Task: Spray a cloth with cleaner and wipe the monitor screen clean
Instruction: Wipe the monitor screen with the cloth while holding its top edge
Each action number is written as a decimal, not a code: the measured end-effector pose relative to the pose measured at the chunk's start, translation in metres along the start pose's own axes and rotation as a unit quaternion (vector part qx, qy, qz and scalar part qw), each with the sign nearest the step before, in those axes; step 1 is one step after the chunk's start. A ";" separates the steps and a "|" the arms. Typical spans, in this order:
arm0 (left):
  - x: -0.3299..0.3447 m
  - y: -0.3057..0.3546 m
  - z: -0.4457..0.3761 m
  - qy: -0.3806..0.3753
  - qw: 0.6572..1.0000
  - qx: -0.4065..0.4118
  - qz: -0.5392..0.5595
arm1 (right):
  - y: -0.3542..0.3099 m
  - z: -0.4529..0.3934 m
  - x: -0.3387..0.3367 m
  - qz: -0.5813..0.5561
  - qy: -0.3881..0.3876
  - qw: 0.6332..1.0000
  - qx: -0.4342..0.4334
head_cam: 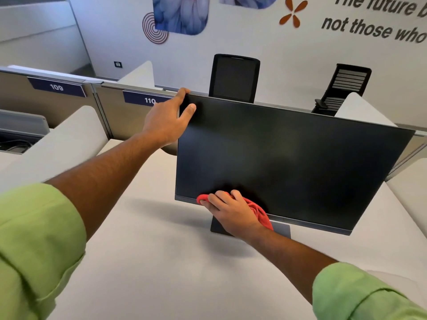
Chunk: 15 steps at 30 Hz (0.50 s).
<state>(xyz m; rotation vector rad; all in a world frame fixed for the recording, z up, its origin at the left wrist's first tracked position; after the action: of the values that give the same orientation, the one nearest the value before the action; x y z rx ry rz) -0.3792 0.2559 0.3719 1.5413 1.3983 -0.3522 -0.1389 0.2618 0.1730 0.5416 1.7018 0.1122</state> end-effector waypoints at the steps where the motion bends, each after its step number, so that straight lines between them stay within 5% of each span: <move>1: -0.001 0.003 0.000 0.001 1.000 0.003 -0.001 | 0.005 0.009 -0.001 0.003 -0.005 1.000 0.002; 15: 0.000 0.006 0.006 0.018 1.000 0.015 -0.012 | 0.070 0.107 -0.022 0.013 -0.128 0.990 0.050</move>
<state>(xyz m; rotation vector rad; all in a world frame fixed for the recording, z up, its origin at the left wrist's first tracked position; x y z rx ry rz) -0.3713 0.2519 0.3719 1.5626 1.4459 -0.3635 -0.0140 0.2911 0.1957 0.6255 1.4565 -0.0247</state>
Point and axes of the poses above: each hand's wrist, its own z-axis away from the middle knuckle, its own x-axis out of the palm, y = z × x, the point moved 3 cm from there along -z, towards the middle knuckle, and after that the axes turned 4 degrees about y, right-handed, at the moved point
